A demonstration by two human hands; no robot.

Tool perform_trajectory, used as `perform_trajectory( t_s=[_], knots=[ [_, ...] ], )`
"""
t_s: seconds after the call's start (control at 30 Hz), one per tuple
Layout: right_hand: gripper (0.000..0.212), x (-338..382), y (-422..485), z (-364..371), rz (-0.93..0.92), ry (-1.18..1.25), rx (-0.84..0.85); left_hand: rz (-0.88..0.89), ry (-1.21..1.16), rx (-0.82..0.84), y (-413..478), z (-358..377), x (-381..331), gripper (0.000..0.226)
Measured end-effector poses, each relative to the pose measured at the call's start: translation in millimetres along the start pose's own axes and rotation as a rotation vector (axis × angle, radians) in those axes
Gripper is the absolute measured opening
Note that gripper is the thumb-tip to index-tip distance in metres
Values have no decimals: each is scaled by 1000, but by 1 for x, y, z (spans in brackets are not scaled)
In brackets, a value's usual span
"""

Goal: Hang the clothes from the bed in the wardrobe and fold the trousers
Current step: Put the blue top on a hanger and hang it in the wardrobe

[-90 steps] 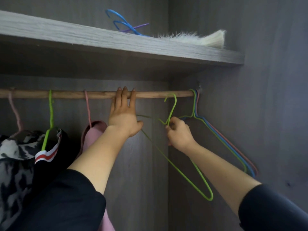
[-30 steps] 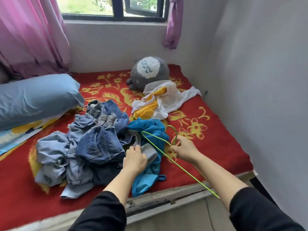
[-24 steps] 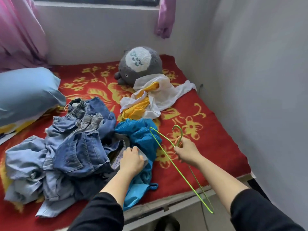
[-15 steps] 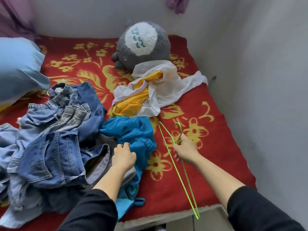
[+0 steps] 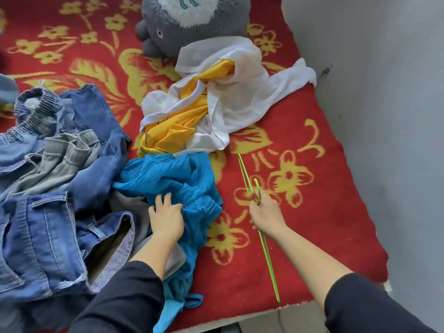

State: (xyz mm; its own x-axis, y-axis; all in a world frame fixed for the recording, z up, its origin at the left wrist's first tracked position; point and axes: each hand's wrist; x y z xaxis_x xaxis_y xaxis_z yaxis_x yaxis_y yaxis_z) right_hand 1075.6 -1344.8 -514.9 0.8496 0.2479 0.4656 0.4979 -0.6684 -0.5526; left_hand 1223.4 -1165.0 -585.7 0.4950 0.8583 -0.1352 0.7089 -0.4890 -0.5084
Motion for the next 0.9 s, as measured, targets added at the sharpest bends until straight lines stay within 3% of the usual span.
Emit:
perform_trajectory(
  t_s=[0.13,0.2,0.3,0.53,0.67,0.77,0.83,0.9],
  knots=[
    [31,-8,3,-2,112,121,22,-23,-841,222,10,-22,-24,20],
    [33,-4,1,-7,156,207,34,-1,-1049,304,8,-48,-35,21],
    [27,12,-6,-21,132,318,87,52,-1122,377,1,-92,-41,22],
    [70,73,-34,-66,-156,384,262,213,-1252,470,-38,-196,-53,26],
    [49,100,-53,-81,-282,515,346,351,-1533,469,-57,-245,-67,29],
    [29,115,-64,-90,-219,569,315,465,-1717,408,-67,-274,-81,27],
    [24,125,-66,-101,-167,687,255,469,-1722,297,-71,-284,-90,29],
    [18,135,-64,-124,-117,915,159,420,-1572,122,-71,-283,-87,30]
  ],
)
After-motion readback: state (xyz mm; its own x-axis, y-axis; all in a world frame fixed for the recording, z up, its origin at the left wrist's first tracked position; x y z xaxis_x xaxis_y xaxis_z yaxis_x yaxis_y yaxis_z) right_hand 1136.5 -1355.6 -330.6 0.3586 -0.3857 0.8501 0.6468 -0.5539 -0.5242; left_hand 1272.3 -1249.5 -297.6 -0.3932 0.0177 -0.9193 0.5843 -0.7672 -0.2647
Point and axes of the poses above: each hand's wrist, its own y-axis towards the middle knuckle, its own z-axis out of the palm, x = y × z, and after that the axes turned 6 degrees about -y, right-handed
